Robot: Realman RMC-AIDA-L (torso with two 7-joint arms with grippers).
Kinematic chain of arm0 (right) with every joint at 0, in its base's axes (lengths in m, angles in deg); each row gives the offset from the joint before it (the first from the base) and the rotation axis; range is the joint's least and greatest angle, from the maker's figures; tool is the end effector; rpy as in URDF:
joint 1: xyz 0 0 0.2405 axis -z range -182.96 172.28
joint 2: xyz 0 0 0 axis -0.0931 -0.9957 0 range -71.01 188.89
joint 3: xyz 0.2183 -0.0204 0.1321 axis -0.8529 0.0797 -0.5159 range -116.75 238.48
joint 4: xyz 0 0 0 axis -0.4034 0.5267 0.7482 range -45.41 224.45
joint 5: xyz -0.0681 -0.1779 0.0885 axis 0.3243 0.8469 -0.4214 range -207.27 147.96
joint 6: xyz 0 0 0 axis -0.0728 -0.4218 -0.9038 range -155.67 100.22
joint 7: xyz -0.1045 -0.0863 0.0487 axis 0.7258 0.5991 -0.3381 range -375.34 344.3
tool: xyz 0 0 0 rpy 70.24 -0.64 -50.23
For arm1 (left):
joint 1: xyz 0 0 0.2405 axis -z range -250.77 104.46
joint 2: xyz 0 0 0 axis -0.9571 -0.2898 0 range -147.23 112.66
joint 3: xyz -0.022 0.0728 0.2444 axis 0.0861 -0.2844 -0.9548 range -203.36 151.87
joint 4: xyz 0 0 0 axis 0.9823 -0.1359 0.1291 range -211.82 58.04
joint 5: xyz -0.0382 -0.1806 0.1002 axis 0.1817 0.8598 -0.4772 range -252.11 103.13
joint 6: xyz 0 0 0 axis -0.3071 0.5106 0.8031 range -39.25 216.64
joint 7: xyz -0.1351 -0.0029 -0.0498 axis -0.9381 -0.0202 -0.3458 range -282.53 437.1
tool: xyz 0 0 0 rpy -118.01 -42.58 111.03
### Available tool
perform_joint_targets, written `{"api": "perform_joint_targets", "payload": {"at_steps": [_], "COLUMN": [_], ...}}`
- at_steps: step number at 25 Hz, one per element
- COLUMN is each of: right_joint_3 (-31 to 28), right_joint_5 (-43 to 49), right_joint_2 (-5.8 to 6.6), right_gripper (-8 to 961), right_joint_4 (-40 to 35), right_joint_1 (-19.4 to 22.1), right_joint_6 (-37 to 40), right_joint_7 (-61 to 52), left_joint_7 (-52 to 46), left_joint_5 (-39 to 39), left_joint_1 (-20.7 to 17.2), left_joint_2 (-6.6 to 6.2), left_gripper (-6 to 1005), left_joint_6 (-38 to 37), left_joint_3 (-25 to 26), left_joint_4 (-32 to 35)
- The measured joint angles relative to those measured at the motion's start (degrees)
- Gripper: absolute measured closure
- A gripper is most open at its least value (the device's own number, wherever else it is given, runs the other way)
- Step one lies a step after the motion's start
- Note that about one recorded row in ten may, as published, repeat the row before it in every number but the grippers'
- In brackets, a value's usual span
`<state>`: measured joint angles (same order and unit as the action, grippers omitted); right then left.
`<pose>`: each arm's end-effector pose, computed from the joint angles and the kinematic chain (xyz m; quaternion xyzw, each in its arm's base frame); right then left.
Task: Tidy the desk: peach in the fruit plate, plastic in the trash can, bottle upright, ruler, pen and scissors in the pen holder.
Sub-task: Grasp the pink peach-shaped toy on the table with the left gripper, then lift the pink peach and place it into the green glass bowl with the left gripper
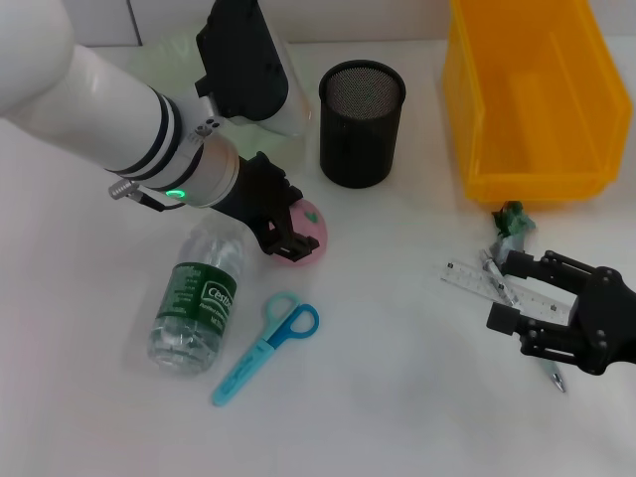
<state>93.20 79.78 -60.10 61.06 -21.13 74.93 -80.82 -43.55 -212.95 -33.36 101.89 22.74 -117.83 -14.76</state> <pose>0.3135 0.2295 -0.0002 -0.8875 0.2495 0.3609 0.1408 -0.1586 0.3772 -0.0701 -0.9771 -0.0618 0.1411 0.1467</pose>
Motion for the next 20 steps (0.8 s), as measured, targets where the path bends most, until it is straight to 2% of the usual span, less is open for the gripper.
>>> {"api": "perform_joint_targets", "payload": {"at_steps": [2, 7, 14, 19, 20], "right_joint_3": [0.0, -0.2, -0.1, -0.4, -0.4], "right_joint_5": [0.0, 0.0, 0.0, 0.0, 0.0], "right_joint_2": [-0.01, -0.04, -0.06, -0.05, -0.05], "right_gripper": [116, 117, 117, 118, 118], "right_joint_4": [0.1, 0.2, 0.2, 0.2, 0.2], "right_joint_1": [0.0, 0.0, 0.3, 0.5, 0.5], "right_joint_6": [0.0, 0.0, 0.0, 0.0, 0.0], "right_joint_7": [0.0, 0.0, 0.0, 0.0, 0.0], "left_joint_7": [0.0, -0.1, 0.1, 0.4, 0.6], "left_joint_5": [0.0, 0.0, 0.3, 0.6, 1.3], "left_joint_1": [-0.3, -0.9, -1.5, -3.9, -5.3], "left_joint_2": [0.0, 0.0, 0.0, -0.04, -0.12], "left_gripper": [232, 414, 658, 812, 841], "left_joint_6": [0.9, 2.9, 3.2, 3.4, 3.3], "left_joint_3": [-0.7, -3.3, -3.4, -3.4, -3.3], "left_joint_4": [0.0, 0.4, 1.2, 5.1, 7.6]}}
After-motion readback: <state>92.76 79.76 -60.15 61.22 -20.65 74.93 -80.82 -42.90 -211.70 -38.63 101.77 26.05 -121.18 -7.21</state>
